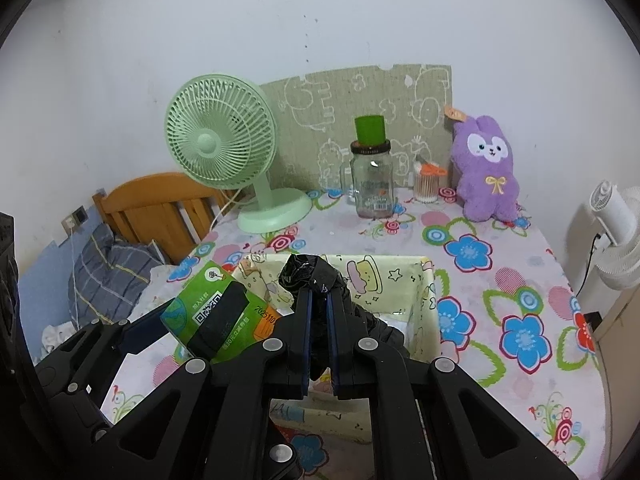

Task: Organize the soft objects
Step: 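Lift the green tissue pack with the left tool while the right tool carries the black bag over the box, then lower both tools into the box and open them to release both items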

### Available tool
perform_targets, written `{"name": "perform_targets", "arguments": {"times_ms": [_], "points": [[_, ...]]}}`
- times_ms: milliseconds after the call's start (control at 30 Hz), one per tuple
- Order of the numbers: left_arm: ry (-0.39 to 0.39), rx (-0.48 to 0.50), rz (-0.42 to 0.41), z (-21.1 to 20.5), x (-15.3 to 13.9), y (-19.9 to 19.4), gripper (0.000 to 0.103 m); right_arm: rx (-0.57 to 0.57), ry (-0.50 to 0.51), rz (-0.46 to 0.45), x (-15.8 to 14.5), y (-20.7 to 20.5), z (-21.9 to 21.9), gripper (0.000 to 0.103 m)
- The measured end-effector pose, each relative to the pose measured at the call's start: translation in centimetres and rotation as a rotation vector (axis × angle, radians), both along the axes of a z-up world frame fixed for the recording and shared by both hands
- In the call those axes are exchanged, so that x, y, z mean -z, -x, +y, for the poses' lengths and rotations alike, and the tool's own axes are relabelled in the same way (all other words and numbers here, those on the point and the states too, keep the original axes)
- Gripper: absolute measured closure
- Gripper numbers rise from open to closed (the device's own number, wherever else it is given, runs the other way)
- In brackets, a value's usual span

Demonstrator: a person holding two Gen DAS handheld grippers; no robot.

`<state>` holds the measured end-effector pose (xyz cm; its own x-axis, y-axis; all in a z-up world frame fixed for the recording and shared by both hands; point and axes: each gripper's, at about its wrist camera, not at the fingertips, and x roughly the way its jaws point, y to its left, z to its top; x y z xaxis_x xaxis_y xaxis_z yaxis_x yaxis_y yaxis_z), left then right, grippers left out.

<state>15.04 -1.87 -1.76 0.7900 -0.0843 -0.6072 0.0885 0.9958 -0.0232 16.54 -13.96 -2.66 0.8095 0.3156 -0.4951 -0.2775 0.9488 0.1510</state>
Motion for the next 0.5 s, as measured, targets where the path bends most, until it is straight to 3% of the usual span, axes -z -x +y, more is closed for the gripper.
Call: {"name": "perform_targets", "arguments": {"times_ms": [500], "points": [[0.009, 0.002, 0.073, 0.2, 2.9, -3.8, 0.023, 0.006, 0.018, 0.072, 2.6, -4.2, 0.3, 0.094]]}}
